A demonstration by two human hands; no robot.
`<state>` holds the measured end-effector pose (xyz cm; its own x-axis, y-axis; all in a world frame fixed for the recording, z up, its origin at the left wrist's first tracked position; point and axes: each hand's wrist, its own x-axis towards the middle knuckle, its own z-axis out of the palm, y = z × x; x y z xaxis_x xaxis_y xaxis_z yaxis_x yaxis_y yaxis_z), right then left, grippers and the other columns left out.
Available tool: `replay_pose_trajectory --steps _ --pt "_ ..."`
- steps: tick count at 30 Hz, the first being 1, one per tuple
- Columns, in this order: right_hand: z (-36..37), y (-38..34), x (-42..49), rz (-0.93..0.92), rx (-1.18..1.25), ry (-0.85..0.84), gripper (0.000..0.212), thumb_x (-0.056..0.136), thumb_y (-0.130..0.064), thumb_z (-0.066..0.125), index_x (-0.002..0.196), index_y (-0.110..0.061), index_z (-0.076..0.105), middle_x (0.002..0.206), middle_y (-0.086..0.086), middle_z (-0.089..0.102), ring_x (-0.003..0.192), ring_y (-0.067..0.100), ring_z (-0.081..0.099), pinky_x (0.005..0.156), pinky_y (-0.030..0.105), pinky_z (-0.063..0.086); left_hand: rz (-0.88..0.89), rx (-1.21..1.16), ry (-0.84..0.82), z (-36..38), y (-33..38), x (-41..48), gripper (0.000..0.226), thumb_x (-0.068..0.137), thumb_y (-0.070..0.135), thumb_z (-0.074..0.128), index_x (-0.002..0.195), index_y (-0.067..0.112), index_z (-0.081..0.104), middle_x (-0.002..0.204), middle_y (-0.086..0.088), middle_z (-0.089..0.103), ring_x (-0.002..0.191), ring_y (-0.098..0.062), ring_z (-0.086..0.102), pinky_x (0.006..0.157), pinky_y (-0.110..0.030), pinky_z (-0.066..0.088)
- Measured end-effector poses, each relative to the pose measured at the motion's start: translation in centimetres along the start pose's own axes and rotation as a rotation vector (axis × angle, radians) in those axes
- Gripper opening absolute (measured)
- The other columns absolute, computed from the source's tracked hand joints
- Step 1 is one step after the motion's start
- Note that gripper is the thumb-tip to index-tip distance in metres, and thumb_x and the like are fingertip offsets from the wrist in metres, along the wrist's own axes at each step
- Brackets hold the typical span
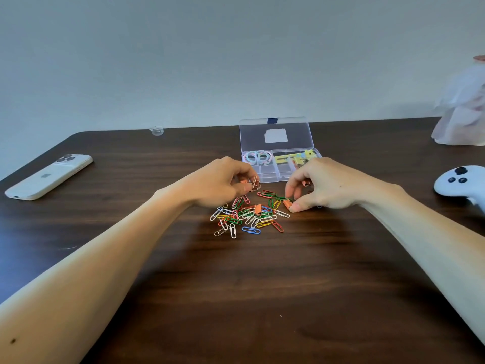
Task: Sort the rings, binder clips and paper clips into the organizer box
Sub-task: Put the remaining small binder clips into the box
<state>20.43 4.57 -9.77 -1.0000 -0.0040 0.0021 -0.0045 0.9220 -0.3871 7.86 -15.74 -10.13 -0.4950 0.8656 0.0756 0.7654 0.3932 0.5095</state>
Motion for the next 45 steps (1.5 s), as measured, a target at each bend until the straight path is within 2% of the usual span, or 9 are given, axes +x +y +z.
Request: replay_pose_trajectory --steps 6,11,17,22,26,30,34,39,45 --pt "0.1 0.0 0.1 -0.018 0.014 -0.02 0.013 0.077 -0.027 0.082 0.088 -0.021 0.076 0.073 -0.009 0.072 0.065 -0.005 0.057 0.064 -0.006 0.029 0.004 0.027 -0.028 0.3 0.4 -0.1 0.014 0.093 0.016 0.06 0.106 0.021 0.061 0.078 0.009 0.061 0.056 0.001 0.051 0.059 -0.016 0.04" --pt "0.1 0.1 0.1 0.007 -0.019 -0.035 0.014 0.077 -0.035 0.081 0.088 -0.027 0.076 0.076 -0.01 0.07 0.068 -0.008 0.054 0.062 0.019 0.04 0.023 0.096 0.007 0.1 0.5 -0.2 0.01 0.092 0.017 0.061 0.1 0.02 0.066 0.075 0.01 0.061 0.058 0.001 0.052 0.06 -0.014 0.038" --pt "0.1 -0.1 0.1 0.01 -0.045 -0.045 0.014 0.076 -0.035 0.082 0.085 -0.025 0.076 0.084 -0.01 0.069 0.077 0.004 0.057 0.068 0.027 0.045 0.071 0.147 0.003 0.1 0.7 -0.4 0.025 0.094 0.016 0.058 0.118 0.024 0.062 0.074 0.011 0.062 0.058 0.007 0.054 0.058 -0.011 0.035" --pt "-0.1 -0.6 -0.1 0.016 -0.016 -0.062 0.015 0.075 -0.028 0.084 0.08 -0.029 0.07 0.078 -0.009 0.073 0.078 0.007 0.063 0.078 0.033 0.052 0.108 0.2 0.041 0.1 0.8 -0.4 0.007 0.09 0.012 0.062 0.095 0.017 0.063 0.073 0.01 0.06 0.064 0.011 0.053 0.06 -0.007 0.036" --pt "-0.1 -0.6 -0.2 -0.002 0.052 -0.072 0.011 0.076 -0.023 0.083 0.081 -0.025 0.074 0.076 -0.007 0.074 0.074 0.01 0.065 0.075 0.032 0.052 0.124 0.247 0.035 0.1 1.0 -0.3 0.019 0.093 0.011 0.057 0.103 0.018 0.071 0.073 0.007 0.062 0.063 0.005 0.053 0.06 -0.004 0.033" --pt "-0.2 -0.2 -0.2 -0.027 0.09 -0.058 0.004 0.081 -0.022 0.079 0.084 -0.024 0.079 0.077 0.004 0.071 0.066 0.017 0.057 0.063 0.03 0.045 0.112 0.26 0.013 0.0 0.9 -0.3 0.021 0.098 0.012 0.05 0.107 0.014 0.07 0.092 0.006 0.056 0.078 -0.01 0.05 0.067 -0.019 0.031" --pt "-0.3 -0.1 -0.2 -0.021 0.14 -0.015 0.003 0.084 -0.025 0.076 0.085 -0.024 0.078 0.08 0.01 0.069 0.063 0.01 0.049 0.055 0.02 0.036 0.089 0.186 0.041 0.1 1.0 -0.5 0.018 0.1 0.022 0.05 0.084 0.015 0.054 0.073 0.009 0.058 0.062 -0.003 0.049 0.057 -0.022 0.033" --pt "-0.1 -0.1 -0.1 0.031 0.196 0.037 0.003 0.084 -0.026 0.076 0.086 -0.024 0.078 0.069 -0.003 0.065 0.059 0.006 0.048 0.057 0.021 0.038 0.134 0.127 0.027 0.2 1.2 -0.9 0.014 0.1 0.011 0.044 0.093 0.013 0.055 0.065 0.006 0.06 0.057 -0.006 0.052 0.057 -0.02 0.039" --pt "0.1 0.2 -0.1 0.031 0.231 0.061 0.004 0.083 -0.027 0.077 0.085 -0.024 0.079 0.074 0.0 0.07 0.063 0.007 0.05 0.062 0.027 0.04 0.12 0.211 -0.091 0.3 1.5 -1.0 0.027 0.085 0.047 0.067 0.092 0.021 0.066 0.053 0.009 0.046 0.052 -0.001 0.046 0.052 -0.017 0.034"
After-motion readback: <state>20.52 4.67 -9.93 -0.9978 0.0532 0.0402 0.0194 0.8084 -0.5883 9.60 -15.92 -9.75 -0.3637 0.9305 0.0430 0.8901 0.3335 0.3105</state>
